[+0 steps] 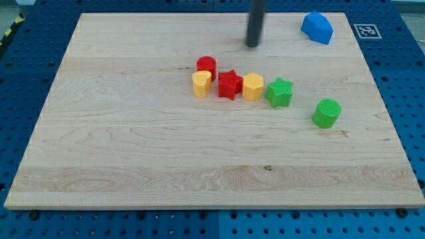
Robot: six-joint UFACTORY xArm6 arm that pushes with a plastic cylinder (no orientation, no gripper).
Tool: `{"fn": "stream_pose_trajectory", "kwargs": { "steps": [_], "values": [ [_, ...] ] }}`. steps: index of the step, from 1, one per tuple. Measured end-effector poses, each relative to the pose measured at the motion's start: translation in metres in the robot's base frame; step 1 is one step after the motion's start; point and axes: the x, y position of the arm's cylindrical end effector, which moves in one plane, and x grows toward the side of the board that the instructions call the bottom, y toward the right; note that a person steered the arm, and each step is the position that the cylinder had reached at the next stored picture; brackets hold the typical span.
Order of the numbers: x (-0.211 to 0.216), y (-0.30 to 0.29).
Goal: Nudge yellow heart and red circle a bit right
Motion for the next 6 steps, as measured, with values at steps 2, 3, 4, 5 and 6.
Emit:
{"fn": "stream_pose_trajectory", "kwargs": {
  "steps": [2,3,4,5,6],
  "values": [
    [0.019,-0.147],
    [0.075,-0.135],
    [0.080,-0.127],
    [0.095,-0.101],
    [0.102,-0.066]
  ]
}}
